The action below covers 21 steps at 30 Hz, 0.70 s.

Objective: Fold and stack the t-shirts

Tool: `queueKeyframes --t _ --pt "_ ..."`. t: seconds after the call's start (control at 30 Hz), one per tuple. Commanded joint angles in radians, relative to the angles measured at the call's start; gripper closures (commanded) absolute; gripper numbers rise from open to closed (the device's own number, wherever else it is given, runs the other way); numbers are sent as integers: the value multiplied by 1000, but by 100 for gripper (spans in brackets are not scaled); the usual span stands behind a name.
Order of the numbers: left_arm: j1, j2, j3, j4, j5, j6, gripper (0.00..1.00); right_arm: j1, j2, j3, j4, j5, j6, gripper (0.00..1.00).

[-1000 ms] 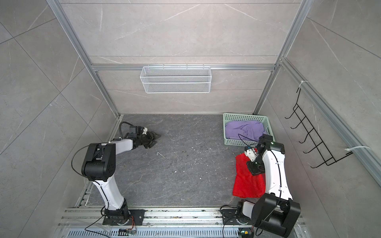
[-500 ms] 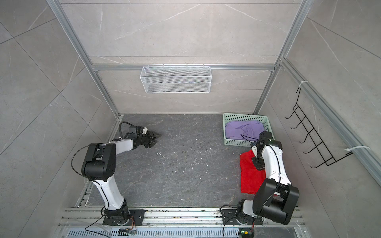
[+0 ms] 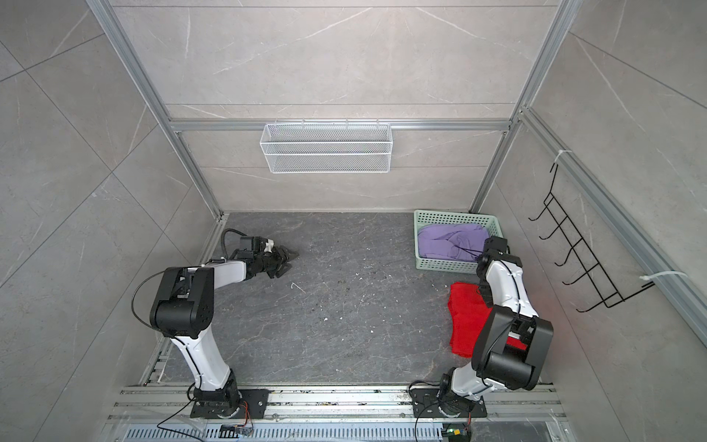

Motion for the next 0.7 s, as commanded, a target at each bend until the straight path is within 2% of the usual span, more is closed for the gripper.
queueKeyframes --t 0.0,0.13,0.3,0.33,0.4,0.43,0.6,0.67 --pt "3 -77 -6 18 31 -14 38 -3 2 79 -9 33 110 33" --pt "2 -138 -28 -3 31 -3 38 7 -28 104 -31 -26 159 37" --pt "-17 -265 -42 -99 -9 56 36 79 -128 79 -38 -241 257 37" --pt "-21 -287 -45 -114 -16 61 36 93 -144 64 -29 -291 270 35" --pt "-35 -334 -55 -140 -29 77 35 140 -175 14 21 -339 306 21" --pt "-44 -359 -60 -159 -45 90 33 166 -191 -13 49 -356 322 3" --pt "-70 -495 -74 -287 -111 173 23 292 -277 -111 185 -414 408 1" --pt "-70 -567 -79 -362 -179 220 20 337 -321 -152 247 -465 451 1"
